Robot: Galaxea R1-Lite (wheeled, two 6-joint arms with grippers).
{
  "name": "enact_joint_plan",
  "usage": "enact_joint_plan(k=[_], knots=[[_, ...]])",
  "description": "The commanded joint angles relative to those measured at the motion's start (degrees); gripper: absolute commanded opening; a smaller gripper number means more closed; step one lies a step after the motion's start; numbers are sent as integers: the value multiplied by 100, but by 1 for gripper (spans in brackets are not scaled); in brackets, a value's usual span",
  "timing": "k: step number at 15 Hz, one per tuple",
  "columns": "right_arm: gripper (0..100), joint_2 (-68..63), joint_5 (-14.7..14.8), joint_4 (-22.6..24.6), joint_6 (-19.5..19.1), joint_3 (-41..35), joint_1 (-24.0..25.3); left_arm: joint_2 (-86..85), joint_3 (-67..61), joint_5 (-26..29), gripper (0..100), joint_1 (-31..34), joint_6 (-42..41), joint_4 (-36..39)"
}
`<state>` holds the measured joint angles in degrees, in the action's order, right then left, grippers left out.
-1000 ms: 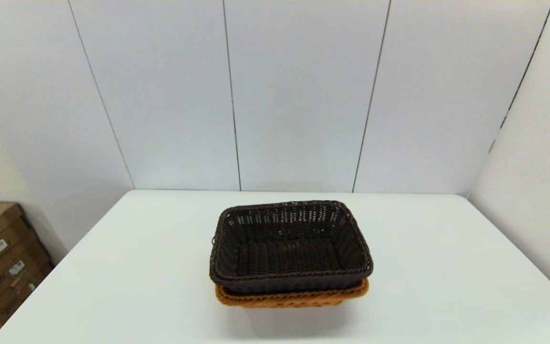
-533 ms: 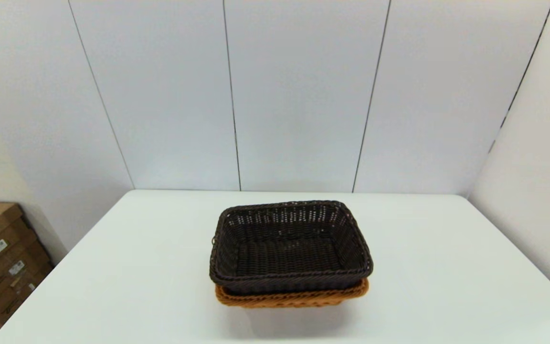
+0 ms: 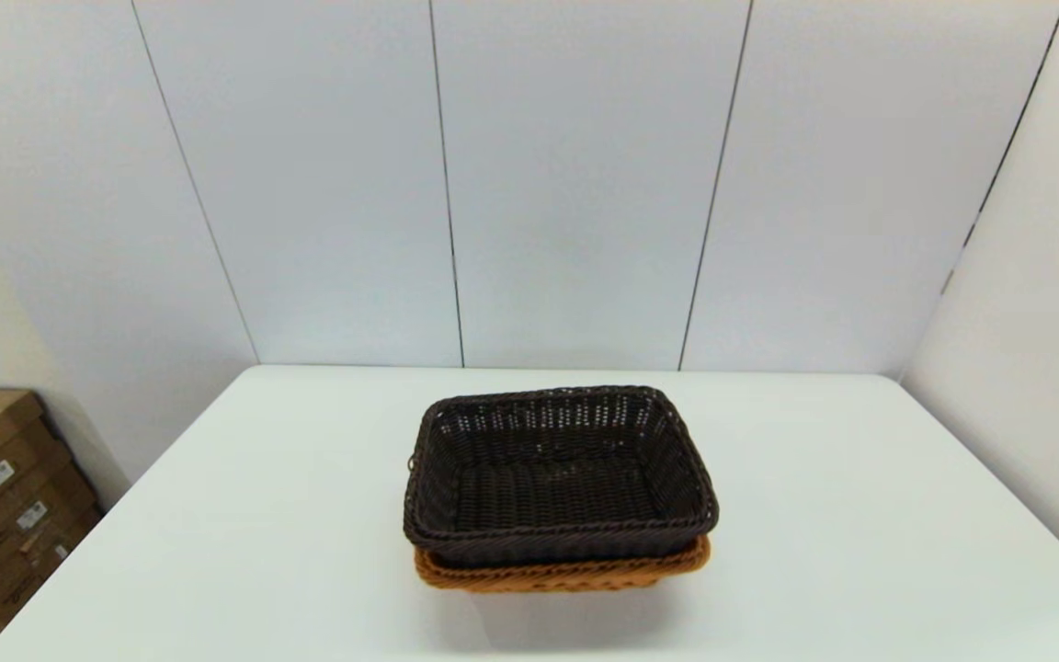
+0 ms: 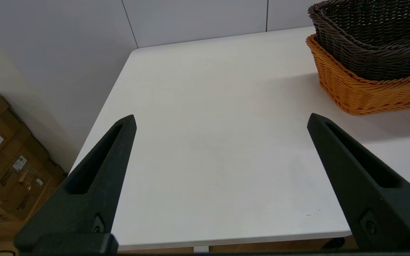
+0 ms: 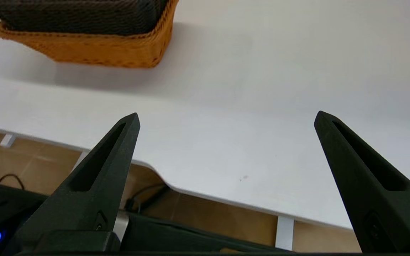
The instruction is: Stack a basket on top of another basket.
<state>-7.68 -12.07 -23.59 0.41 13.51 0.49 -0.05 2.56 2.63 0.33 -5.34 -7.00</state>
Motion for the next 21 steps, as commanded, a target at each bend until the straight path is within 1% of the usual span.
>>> enact_joint_plan(k=[1,3,6,7,9,10,11,13,14,15,18,19,20,21], knots=[[100,592,-15,759,-33,-393,-14,5,-1,0,100,11,-2,-3],[100,768,-15,1533,-33,-727,-14,5,-1,0,100,2,-2,-3],[100,768,-24,2245,-15,-1043,-14,5,-1,0,100,2,-2,-3],[100,768,-24,2333,2,-1069,-14,5,-1,0,100,2,-2,-3],[100,768,3,2297,20,-1069,-14,5,-1,0,100,2,-2,-3],[100,768,161,2324,11,-1078,-14,5,-1,0,100,2,-2,-3],[100,768,469,2280,-41,-1087,-14,5,-1,0,100,2,-2,-3],[100,768,899,2271,-235,-1149,-14,5,-1,0,100,2,-2,-3],[100,768,1119,2289,-446,-1236,-14,5,-1,0,100,2,-2,-3],[100,768,1145,2359,-560,-1324,-14,5,-1,0,100,2,-2,-3],[100,768,1119,2341,-604,-1342,-22,5,-1,0,100,2,-2,-3],[100,768,1093,2324,-604,-1342,-22,5,-1,0,100,2,-2,-3],[100,768,987,2297,-595,-1324,-14,5,-1,0,100,2,-2,-3],[100,768,970,2289,-595,-1324,-22,5,-1,0,100,2,-2,-3]])
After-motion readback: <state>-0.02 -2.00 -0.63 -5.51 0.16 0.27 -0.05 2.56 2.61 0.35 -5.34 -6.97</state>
